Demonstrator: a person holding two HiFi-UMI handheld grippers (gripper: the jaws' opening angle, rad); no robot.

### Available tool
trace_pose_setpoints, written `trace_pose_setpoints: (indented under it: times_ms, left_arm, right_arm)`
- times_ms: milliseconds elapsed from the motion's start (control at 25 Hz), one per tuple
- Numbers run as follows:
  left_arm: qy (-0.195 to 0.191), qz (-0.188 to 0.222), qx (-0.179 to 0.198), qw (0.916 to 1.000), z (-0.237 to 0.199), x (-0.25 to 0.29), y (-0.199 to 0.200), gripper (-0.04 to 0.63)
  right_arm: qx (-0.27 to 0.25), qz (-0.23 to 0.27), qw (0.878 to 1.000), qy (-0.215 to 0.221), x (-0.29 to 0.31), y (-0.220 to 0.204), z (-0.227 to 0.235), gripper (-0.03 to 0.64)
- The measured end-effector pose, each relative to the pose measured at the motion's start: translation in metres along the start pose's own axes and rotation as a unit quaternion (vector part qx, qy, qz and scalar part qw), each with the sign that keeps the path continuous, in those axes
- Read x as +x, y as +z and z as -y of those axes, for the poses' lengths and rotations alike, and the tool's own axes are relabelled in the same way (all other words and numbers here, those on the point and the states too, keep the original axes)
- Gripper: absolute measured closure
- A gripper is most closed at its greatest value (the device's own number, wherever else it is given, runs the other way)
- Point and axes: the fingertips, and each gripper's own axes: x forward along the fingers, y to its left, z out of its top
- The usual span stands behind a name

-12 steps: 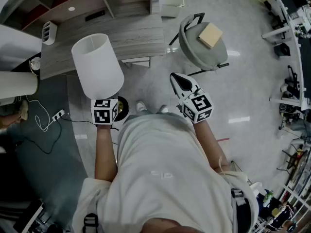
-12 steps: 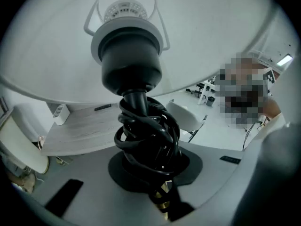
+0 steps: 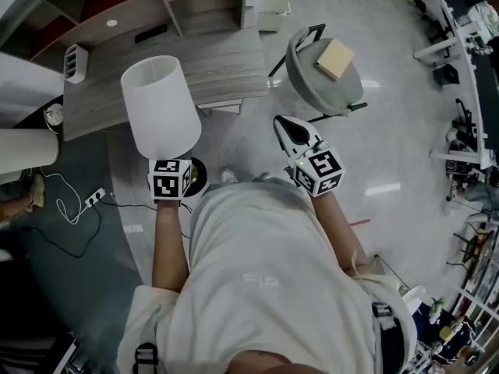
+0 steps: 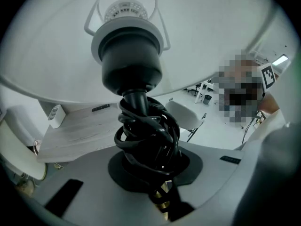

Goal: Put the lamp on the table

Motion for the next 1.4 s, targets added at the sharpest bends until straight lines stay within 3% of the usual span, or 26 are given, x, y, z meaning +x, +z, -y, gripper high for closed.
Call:
trace_pose_setpoints:
  times_ms: [240, 480, 840, 1000, 1400]
  left_arm:
    - [-0.013, -0.008, 0.013, 0.9998, -0.023, 0.008, -0.005, 0.522]
    - [-0.006, -0.033, 0.016, 0.9993, -0.036, 0.021, 0.0, 0.522]
    - [-0.003, -0.048, 0.003, 0.9988, -0.037, 0.078, 0.033, 0.522]
    - [0.003, -0.047, -0.002, 0.9989, -0.032, 0.101, 0.067, 0.521]
    - [0.002, -0.059, 0.004, 0.9982, -0.002, 0.171, 0.121, 0.522]
  right_arm:
    - [0.013, -0.001, 1.0, -0.023, 0.02, -0.002, -0.003, 0.588]
    - [0.025, -0.01, 0.999, -0.019, 0.039, -0.003, 0.01, 0.588]
    - [0.03, -0.011, 0.999, 0.025, 0.094, 0.02, 0.071, 0.588]
    - [0.027, -0.011, 0.999, 0.04, 0.113, 0.036, 0.105, 0.588]
    - [0.029, -0.021, 0.996, 0.077, 0.135, 0.057, 0.188, 0.588]
